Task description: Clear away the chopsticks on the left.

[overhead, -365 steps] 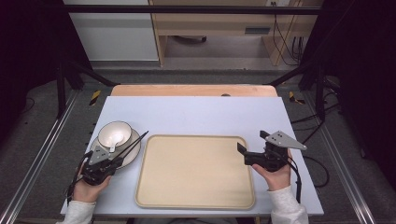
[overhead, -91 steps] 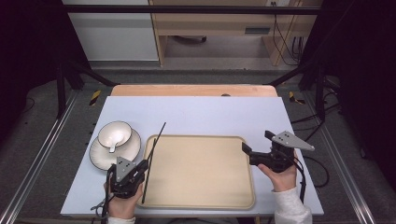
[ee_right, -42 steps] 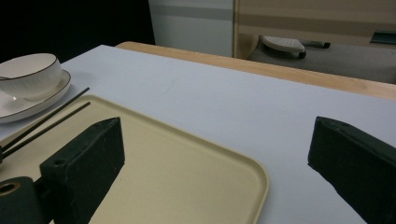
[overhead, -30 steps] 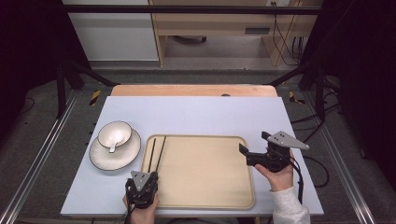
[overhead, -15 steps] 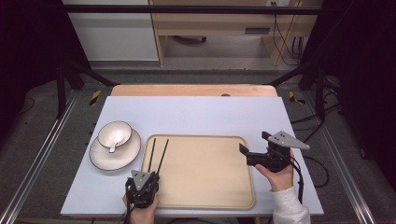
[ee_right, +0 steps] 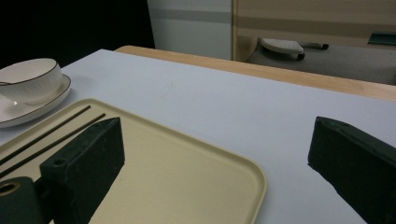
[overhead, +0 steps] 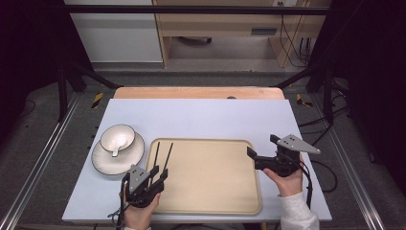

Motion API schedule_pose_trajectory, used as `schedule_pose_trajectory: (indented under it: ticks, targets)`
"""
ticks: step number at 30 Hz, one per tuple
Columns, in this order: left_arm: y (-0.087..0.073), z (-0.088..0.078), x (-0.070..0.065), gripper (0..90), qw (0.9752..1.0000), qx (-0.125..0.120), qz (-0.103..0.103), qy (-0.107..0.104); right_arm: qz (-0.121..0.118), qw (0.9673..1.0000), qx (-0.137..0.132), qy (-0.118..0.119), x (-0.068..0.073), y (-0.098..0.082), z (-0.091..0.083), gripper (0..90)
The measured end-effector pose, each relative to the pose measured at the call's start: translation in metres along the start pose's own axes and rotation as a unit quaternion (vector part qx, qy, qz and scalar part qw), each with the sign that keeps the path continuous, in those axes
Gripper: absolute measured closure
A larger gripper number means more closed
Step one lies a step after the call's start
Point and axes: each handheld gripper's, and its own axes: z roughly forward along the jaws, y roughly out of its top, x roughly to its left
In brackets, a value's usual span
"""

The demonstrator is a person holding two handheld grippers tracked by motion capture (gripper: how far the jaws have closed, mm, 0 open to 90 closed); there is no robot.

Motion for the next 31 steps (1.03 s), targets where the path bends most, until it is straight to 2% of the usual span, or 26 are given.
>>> schedule_pose_trajectory:
  ticks: [3, 6, 10, 11, 12, 14, 17, 23, 31]
  targets:
    - [0.012, 0.0, 0.003, 56.6, 0.9994, -0.009, 0.02, -0.027, 0.0, 1.0, -0.002, 0.0, -0.001, 0.0, -0.001, 3.8]
    - [0.02, 0.0, 0.006, 52.1, 0.9984, -0.006, 0.037, -0.043, 0.001, 1.0, -0.005, -0.001, -0.001, 0.001, -0.001, 3.8]
    - [0.029, 0.0, 0.015, 44.1, 0.9965, 0.01, 0.06, -0.057, 0.002, 1.0, -0.007, -0.001, -0.001, 0.001, -0.002, 3.7]
    - [0.032, -0.001, 0.018, 41.6, 0.9957, 0.017, 0.074, -0.054, 0.002, 1.0, -0.007, -0.001, -0.001, 0.001, -0.002, 3.7]
    - [0.034, -0.003, 0.021, 39.6, 0.9953, 0.016, 0.08, -0.053, 0.002, 1.0, -0.006, -0.001, -0.001, 0.001, -0.003, 3.7]
    - [0.037, -0.007, 0.028, 34.9, 0.9942, 0.011, 0.085, -0.066, 0.003, 1.0, -0.008, -0.001, -0.001, 0.001, -0.003, 3.7]
    - [0.036, -0.015, 0.04, 30.3, 0.9942, 0.003, 0.078, -0.075, 0.004, 1.0, -0.008, -0.002, -0.002, 0.002, -0.004, 3.6]
    - [0.028, -0.027, 0.062, 27.7, 0.9961, -0.005, 0.062, -0.062, 0.005, 1.0, -0.003, -0.004, -0.004, -0.001, -0.003, 3.6]
    - [0.023, -0.033, 0.071, 25.4, 0.9963, -0.009, 0.064, -0.056, 0.004, 1.0, 0.004, -0.003, -0.004, -0.003, 0.001, 3.4]
